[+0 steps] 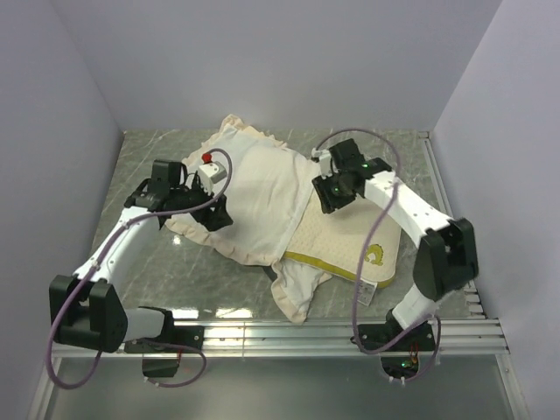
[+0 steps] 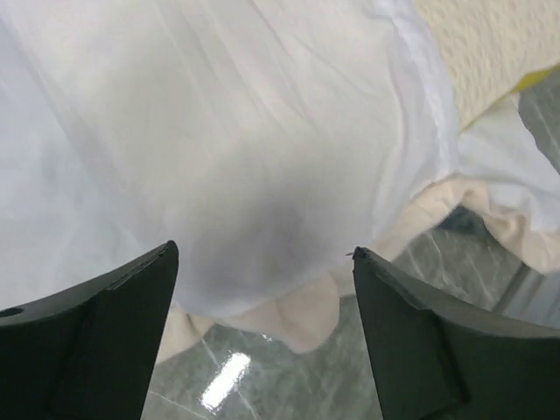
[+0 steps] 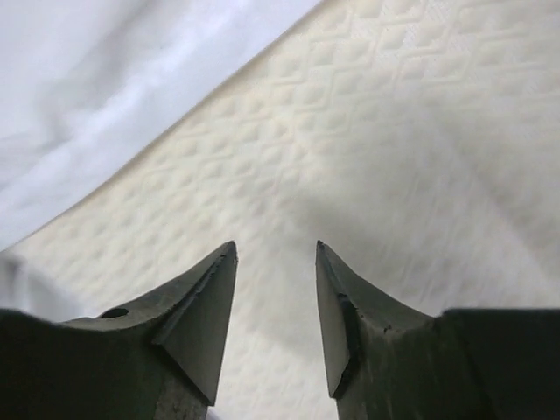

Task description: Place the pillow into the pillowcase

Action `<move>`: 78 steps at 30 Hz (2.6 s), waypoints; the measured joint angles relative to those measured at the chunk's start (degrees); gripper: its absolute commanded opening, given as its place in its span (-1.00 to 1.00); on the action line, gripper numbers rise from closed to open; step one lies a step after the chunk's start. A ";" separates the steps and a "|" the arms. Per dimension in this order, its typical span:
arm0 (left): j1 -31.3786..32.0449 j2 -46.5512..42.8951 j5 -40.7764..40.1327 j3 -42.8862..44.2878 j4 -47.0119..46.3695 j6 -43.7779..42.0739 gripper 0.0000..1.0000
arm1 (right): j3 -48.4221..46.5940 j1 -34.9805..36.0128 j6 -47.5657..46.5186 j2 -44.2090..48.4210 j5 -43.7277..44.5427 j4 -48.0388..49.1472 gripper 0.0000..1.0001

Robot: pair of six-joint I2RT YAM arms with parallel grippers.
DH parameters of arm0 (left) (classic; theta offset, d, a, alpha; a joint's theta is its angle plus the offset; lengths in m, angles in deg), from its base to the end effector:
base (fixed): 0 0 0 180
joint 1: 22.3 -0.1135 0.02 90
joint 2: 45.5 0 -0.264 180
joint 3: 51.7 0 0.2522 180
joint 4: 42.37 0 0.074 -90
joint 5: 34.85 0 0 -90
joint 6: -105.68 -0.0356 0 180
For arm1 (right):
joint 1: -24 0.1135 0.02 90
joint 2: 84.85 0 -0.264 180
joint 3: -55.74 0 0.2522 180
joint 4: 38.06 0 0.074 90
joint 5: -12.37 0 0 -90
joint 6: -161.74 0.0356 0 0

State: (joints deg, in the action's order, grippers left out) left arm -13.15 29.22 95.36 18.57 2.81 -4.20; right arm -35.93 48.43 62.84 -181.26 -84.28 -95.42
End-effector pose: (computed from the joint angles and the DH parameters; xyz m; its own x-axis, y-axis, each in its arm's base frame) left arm 0.2603 -0.0652 0.2715 -0.5257 0.3477 -0.7764 0.7582 0.6053 -0.2423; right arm 0.3188 0.1493 0.2584 -0.7238 -0.4976 -0.4781 -0.5791 0.8148 0.0287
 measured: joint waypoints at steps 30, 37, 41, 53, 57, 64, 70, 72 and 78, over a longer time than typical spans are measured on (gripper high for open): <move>49.66 21.66 -61.42 8.98 -8.76 24.11 -0.69 | 20.72 -13.68 19.32 -1.81 -35.12 9.64 -0.26; 48.94 21.79 -53.13 14.10 -3.34 24.09 -0.99 | 19.82 -12.66 19.45 -4.46 -37.29 10.05 -0.34; 48.41 21.90 -46.27 19.30 -3.52 24.24 -0.74 | 19.65 -11.19 19.61 -4.68 -37.44 10.16 -0.34; 37.00 23.58 -23.39 10.88 -11.06 24.98 -0.67 | 14.16 -12.31 14.71 -2.75 -39.80 1.03 -0.02; 30.91 20.31 -14.71 5.03 -10.51 20.85 0.10 | 1.03 -14.32 7.45 -1.75 -36.70 -7.82 0.67; 29.14 10.08 -6.71 6.86 -7.32 13.51 0.64 | -20.28 -15.08 1.20 -4.96 -17.40 -4.98 0.89; 22.62 10.21 -6.27 10.58 -6.67 13.75 0.89 | -26.86 -15.37 -1.38 -21.70 -8.55 0.20 0.93; 20.65 10.62 -8.76 12.50 -7.21 15.23 0.98 | -25.05 -15.37 -1.95 -24.85 -7.72 0.07 0.63; 15.39 13.77 -16.44 21.18 -11.02 22.27 0.98 | -18.88 -15.30 -2.43 -24.06 -14.38 2.51 -1.00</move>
State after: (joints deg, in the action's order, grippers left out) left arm 2.23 42.99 78.92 39.75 -8.21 18.07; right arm -54.81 33.13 60.41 -205.32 -98.66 -92.90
